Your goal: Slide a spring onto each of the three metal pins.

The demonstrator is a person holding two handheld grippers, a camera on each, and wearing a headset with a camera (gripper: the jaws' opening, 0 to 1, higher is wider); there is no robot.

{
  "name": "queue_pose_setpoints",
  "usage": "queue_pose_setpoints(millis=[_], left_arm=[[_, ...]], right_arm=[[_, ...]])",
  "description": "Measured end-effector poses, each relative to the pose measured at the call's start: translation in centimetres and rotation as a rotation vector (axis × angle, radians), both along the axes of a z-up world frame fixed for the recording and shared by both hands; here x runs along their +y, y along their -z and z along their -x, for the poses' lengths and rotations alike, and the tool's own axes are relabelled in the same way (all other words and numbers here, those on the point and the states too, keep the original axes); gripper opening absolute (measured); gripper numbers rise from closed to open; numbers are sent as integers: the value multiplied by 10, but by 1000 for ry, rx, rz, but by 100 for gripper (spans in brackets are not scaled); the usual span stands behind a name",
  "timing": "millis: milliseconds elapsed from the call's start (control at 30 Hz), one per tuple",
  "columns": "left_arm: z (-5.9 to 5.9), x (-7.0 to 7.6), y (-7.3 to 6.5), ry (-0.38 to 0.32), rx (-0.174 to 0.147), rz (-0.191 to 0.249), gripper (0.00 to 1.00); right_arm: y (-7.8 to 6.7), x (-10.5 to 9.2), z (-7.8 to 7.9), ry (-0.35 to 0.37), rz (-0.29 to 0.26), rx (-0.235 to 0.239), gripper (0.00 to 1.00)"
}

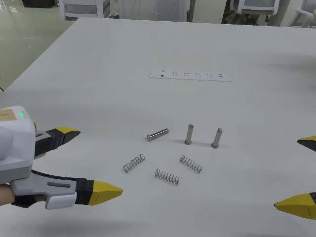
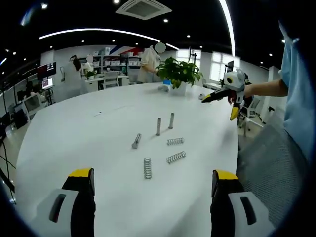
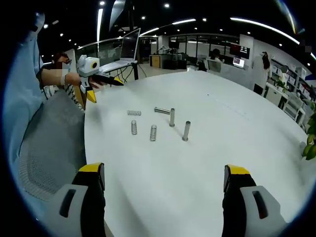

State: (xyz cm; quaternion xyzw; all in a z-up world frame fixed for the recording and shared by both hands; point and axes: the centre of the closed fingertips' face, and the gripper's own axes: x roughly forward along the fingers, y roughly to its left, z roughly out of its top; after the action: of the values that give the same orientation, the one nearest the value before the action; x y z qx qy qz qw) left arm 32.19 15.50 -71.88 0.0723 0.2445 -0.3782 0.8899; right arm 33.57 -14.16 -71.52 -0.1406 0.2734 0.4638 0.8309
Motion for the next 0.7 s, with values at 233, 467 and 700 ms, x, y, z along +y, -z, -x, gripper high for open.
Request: queue_pose_setpoints(millis=[233, 467, 700], left_arm=[[3, -2, 0, 9, -3, -3, 93], [5, -3, 0, 9, 3, -3, 93], [4, -6, -2, 11, -4, 4, 92]], right_arm=[[0, 0, 1, 0, -4, 3, 99], [2, 0, 2, -5, 1, 7, 99], [1, 2, 2, -6, -4, 11, 98]])
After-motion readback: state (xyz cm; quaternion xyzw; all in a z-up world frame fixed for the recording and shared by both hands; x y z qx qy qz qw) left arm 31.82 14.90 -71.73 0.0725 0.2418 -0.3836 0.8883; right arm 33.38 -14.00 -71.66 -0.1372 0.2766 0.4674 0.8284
